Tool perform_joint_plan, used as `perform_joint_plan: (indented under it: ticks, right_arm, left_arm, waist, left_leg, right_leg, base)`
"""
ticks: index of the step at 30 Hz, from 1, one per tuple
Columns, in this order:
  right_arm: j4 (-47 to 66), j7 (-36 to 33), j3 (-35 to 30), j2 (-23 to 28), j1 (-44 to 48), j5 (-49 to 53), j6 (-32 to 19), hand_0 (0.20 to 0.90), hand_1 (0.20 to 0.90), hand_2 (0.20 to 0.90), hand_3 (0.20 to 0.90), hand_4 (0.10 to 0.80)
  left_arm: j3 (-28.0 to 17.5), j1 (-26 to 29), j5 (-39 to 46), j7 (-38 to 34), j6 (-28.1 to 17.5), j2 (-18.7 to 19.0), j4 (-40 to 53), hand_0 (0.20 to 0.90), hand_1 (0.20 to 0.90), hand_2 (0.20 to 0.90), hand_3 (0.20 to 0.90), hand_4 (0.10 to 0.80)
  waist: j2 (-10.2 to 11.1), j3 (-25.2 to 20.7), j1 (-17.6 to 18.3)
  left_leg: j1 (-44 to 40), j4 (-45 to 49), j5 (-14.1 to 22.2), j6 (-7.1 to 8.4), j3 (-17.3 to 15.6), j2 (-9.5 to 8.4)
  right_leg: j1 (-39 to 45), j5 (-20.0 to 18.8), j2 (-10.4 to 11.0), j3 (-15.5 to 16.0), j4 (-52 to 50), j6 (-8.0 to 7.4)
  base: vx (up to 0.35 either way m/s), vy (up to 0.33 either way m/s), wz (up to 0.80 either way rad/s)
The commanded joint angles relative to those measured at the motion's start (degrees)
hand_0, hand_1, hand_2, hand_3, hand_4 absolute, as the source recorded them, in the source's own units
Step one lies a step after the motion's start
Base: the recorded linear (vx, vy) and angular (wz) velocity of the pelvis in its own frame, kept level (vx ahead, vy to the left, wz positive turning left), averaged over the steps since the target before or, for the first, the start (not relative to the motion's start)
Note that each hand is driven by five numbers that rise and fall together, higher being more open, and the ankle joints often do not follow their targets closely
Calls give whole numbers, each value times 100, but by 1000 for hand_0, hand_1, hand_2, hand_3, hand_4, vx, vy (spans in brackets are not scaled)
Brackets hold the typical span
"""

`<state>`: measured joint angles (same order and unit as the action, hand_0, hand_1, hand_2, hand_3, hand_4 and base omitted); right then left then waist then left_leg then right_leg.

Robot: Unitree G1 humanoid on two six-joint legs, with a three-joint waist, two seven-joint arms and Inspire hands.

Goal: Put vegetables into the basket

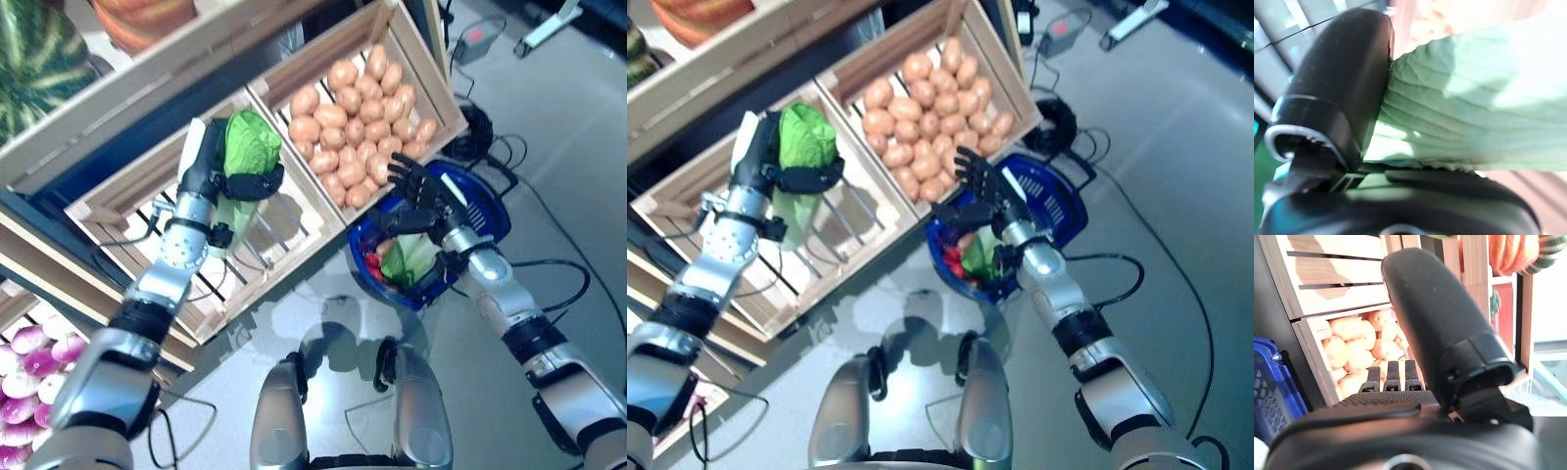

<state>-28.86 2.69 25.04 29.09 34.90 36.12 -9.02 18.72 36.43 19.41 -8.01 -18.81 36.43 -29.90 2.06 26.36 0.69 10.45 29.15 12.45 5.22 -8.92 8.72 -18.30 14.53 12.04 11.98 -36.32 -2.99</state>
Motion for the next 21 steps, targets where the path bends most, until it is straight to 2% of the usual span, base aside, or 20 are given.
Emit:
perform_joint_plan:
  ticks: [1,5,7,14,21]
  right_arm:
    - [290,559,-383,-477,-445,238,-26,900,900,900,900,800]
    - [293,1417,-559,-712,-827,1224,707,900,900,900,900,800]
    - [232,1713,-607,-797,-908,1303,929,900,900,900,900,800]
    - [504,1847,-556,-786,-942,1118,1358,900,900,900,900,800]
    - [767,1921,-393,-742,-944,971,1800,900,900,900,900,800]
  left_arm:
    - [-335,-381,870,288,-461,-443,656,300,300,300,300,400]
    - [-499,-647,1387,613,-409,-763,804,300,300,300,300,400]
    - [-525,-716,1715,783,-315,-938,831,300,300,300,300,400]
    - [-467,-684,2032,871,-182,-1148,898,300,300,300,300,400]
    - [-298,-726,1985,948,-268,-1377,1110,300,300,300,300,400]
  waist:
    - [-67,-1618,-64]
    - [-73,-1933,-59]
    - [-86,-2090,-48]
    - [-94,-2375,-16]
    - [-54,-2417,30]
  left_leg:
    - [-313,-773,-542,-82,69,-41]
    - [-946,-1644,-853,-59,-4,-103]
    - [-1220,-2049,-1033,-21,-26,-88]
    - [-1728,-2966,-1311,26,-95,-66]
    - [-1957,-3334,-1386,15,-102,-96]
  right_leg:
    - [1223,-642,135,163,1503,-117]
    - [1904,-891,-29,265,2417,-184]
    - [2167,-1048,-116,309,2798,-215]
    - [2569,-1392,-225,376,3513,-332]
    - [2726,-1540,-314,368,3804,-353]
  base:
    - [177,-31,-4]
    - [130,-36,-4]
    - [105,-39,3]
    - [43,-41,-4]
    - [2,-16,-1]
